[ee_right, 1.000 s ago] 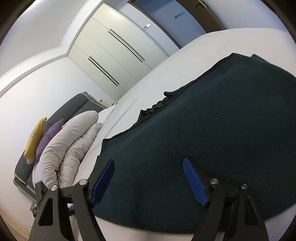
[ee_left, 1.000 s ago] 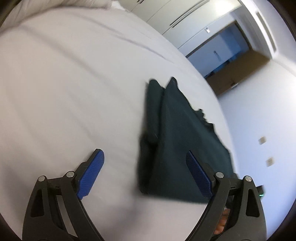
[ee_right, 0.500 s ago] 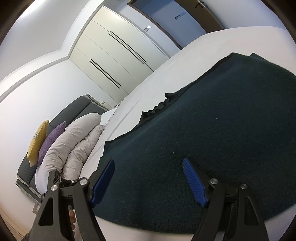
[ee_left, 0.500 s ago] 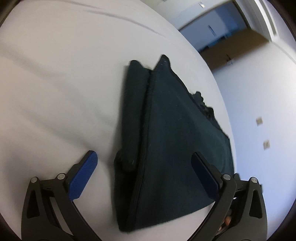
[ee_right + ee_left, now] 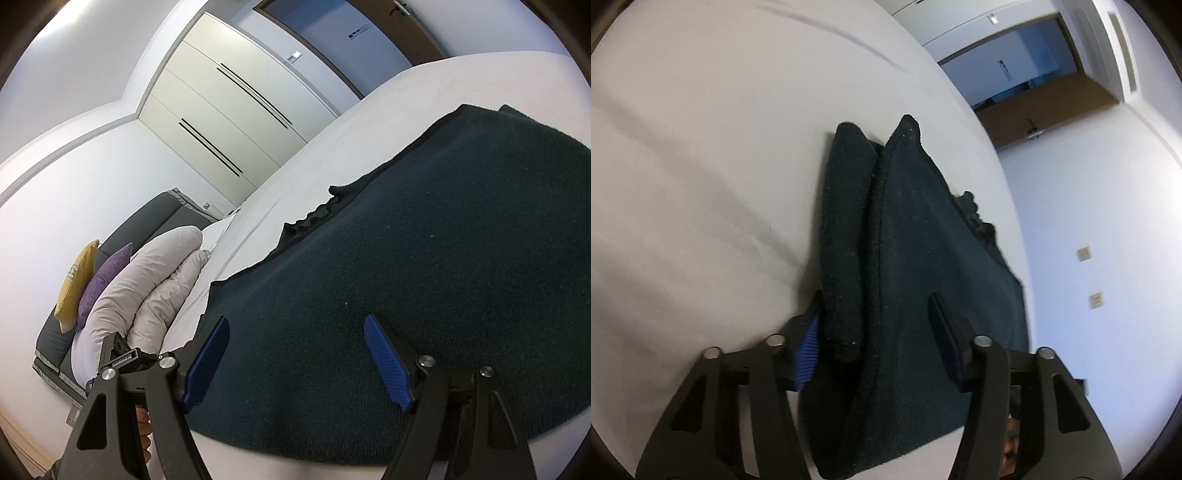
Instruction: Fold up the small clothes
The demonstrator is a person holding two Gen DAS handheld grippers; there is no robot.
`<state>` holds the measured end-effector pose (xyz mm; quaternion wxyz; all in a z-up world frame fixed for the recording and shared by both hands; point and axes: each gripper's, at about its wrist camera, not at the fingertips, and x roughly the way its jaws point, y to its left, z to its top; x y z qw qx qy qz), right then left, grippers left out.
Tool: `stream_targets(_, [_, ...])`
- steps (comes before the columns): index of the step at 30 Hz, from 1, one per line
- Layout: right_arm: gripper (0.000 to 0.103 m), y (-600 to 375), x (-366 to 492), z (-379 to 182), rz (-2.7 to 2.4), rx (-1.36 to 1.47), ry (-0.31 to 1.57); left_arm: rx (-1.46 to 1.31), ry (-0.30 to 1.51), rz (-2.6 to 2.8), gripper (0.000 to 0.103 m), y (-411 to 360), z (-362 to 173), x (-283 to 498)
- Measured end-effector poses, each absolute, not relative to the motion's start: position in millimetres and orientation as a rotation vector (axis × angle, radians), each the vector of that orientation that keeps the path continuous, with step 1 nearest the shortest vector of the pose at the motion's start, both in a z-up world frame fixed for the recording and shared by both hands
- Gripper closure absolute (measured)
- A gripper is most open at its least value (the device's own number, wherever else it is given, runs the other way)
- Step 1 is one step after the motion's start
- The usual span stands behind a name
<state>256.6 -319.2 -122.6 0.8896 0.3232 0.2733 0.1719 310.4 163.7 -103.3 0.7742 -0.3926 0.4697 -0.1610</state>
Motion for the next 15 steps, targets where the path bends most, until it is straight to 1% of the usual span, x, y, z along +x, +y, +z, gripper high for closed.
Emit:
stream_targets(1, [0.025,-319,257,-123,0.357,0.671,0.568,-0.879,1.015,-0.361,0.058,165,-105,310])
stream_targets(10, [0.025,-319,257,-123,0.357,0.671,0.568,-1.194,0.888,-0.411,0.058,180,-128,283])
stream_targets(12, [0.025,-319,257,-123,0.357,0.671,0.568,-1.181,0.891,-0.427,0.058,174,-127,282])
stream_targets(15, [0.025,-319,257,-123,0.357,0.671,0.568,-1.069,0.937,-0.422,0.058,162,-123,287])
